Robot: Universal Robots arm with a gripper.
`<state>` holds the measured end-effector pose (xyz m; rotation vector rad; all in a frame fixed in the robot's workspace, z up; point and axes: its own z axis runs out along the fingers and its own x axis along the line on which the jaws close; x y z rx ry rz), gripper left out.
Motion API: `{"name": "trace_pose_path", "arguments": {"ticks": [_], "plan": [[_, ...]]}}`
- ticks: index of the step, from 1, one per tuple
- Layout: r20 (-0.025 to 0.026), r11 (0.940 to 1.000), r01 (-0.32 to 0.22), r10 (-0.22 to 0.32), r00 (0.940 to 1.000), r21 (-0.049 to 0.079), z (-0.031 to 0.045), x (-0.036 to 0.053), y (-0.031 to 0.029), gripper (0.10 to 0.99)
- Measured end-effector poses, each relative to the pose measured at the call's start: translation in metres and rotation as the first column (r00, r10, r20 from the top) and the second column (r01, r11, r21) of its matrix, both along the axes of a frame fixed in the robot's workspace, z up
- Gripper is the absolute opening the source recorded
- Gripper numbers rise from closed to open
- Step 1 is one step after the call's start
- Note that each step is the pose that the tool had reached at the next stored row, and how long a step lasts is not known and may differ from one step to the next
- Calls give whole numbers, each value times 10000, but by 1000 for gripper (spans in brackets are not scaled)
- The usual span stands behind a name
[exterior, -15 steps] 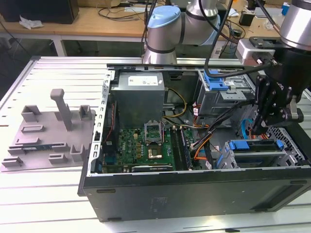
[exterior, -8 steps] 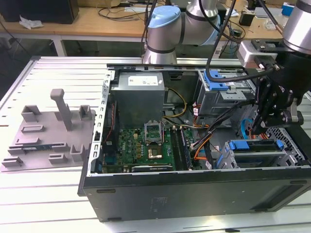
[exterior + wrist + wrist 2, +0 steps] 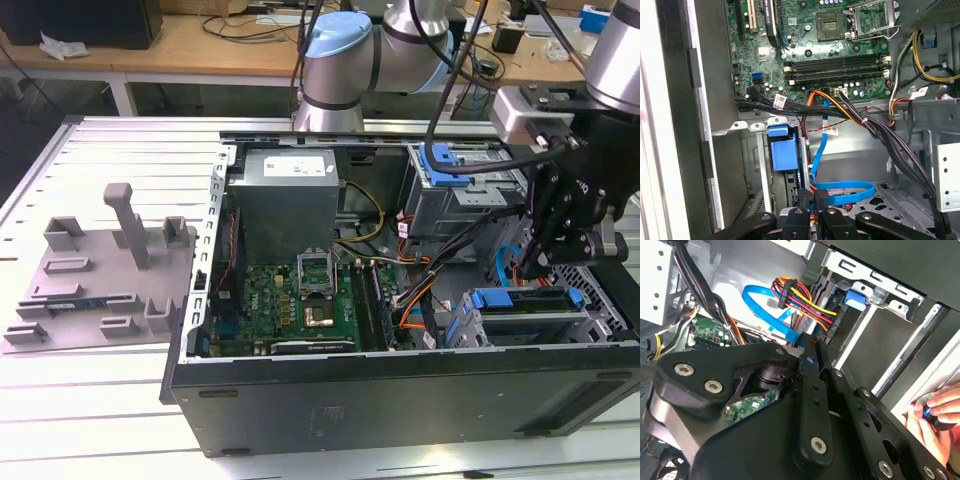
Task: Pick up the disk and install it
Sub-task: 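Insert the second disk wire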
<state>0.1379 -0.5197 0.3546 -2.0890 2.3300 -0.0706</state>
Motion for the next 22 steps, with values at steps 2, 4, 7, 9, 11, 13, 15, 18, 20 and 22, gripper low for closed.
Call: {"name": "trace_pose_path", "arguments": {"ticks": [2, 4, 7, 9, 11, 13, 15, 18, 20, 22], "plan": [[0, 10000, -84, 84, 10000, 10, -3, 0, -32, 161], [0, 9998, -191, 191, 9998, 13, -10, 0, -41, 161], [0, 9989, -463, 463, 9989, 13, -29, -1, -67, 161], [0, 9987, -510, 510, 9987, 11, -37, -1, -77, 161], [0, 9987, -512, 512, 9987, 12, -42, -2, -80, 161], [-1, 9987, -515, 515, 9987, 15, -48, -1, -85, 161], [-4, 9987, -518, 518, 9987, 11, -51, -2, -87, 161], [-27, 9985, -540, 540, 9985, 13, -59, -2, -88, 161], [-49, 9984, -559, 559, 9984, 14, -61, -2, -88, 161], [-63, 9984, -570, 570, 9984, 16, -63, -1, -89, 161]]}}
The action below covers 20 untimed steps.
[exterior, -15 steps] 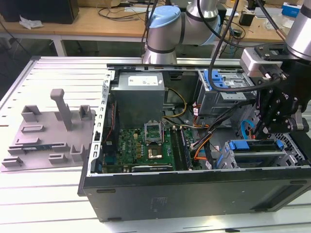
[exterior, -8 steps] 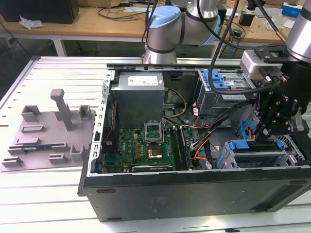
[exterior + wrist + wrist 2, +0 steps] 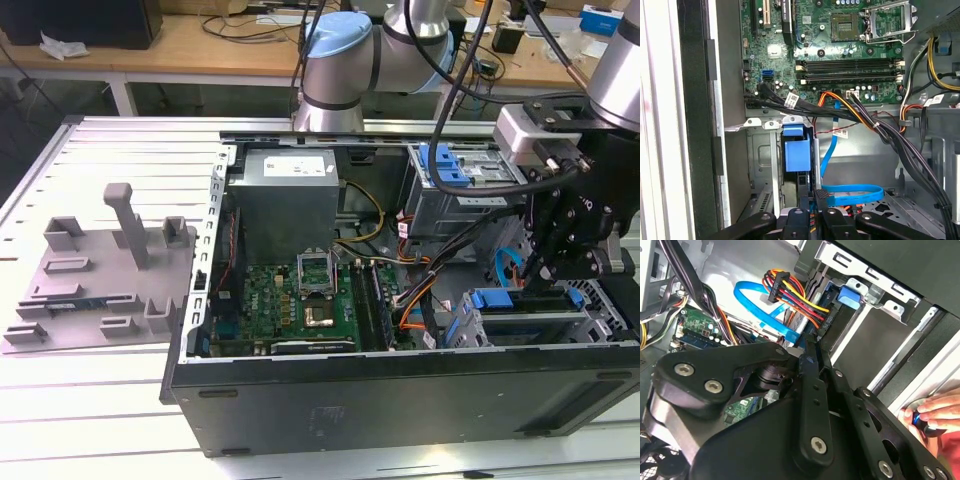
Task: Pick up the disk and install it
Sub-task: 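Insert the second disk wire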
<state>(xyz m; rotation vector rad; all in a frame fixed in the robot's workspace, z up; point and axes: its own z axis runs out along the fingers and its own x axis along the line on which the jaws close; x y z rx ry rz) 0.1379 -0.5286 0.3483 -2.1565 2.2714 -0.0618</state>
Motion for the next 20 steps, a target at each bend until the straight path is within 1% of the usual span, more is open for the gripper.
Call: {"name": "trace_pose_path", "arguments": {"ticks": [3, 15, 20], "plan": [[-10, 10000, -10, 10, 10000, 0, -2, 8, -1, 161], [-9, 10000, -13, 13, 10000, 0, -12, 17, -4, 161], [-10, 10000, -13, 13, 10000, 1, -16, 18, -17, 161]]}}
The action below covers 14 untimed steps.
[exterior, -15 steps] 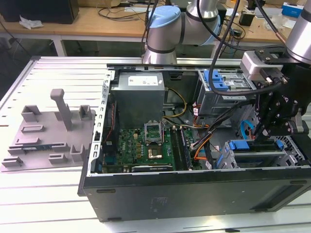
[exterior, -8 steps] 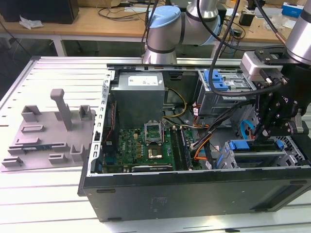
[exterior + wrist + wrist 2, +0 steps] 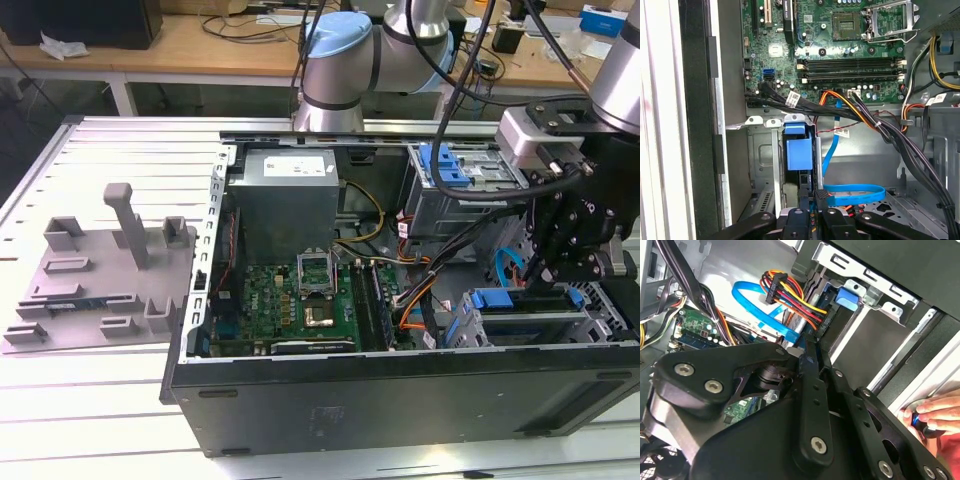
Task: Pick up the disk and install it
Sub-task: 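Insert the second disk wire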
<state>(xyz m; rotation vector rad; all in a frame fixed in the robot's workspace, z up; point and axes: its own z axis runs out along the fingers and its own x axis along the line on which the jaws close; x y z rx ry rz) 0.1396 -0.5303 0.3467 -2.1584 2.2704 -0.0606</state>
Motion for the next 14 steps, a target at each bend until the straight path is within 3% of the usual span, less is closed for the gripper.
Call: {"name": "trace_pose_path", "arguments": {"ticks": [14], "plan": [[-4, 9996, -274, 274, 9996, -2, -28, 11, -12, 161]]}}
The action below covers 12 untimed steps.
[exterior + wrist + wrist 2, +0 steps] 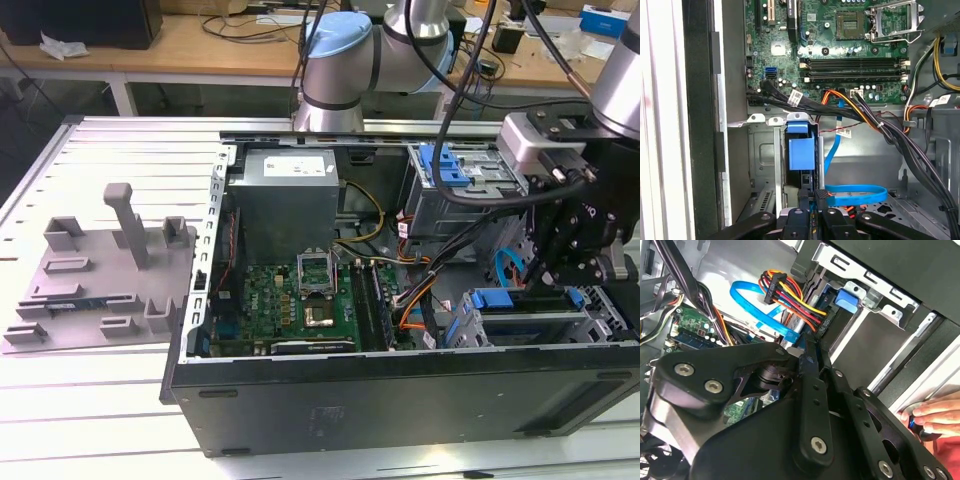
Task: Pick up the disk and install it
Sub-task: 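Insert the second disk wire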
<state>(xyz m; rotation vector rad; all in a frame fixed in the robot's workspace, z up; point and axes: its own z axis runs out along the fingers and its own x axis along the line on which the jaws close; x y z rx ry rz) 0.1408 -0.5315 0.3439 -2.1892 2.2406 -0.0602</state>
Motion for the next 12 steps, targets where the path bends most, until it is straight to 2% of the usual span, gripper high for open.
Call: {"name": "trace_pose_path", "arguments": {"ticks": [4, 9, 11, 12], "plan": [[0, 9997, -263, 263, 9997, -1, -34, 1, 0, 161], [1, 9995, -323, 323, 9995, 9, -72, -6, 0, 173], [0, 9995, -324, 324, 9995, 4, -4, -6, 0, 294], [0, 9995, -323, 323, 9995, 3, 67, -7, 0, 294]]}}
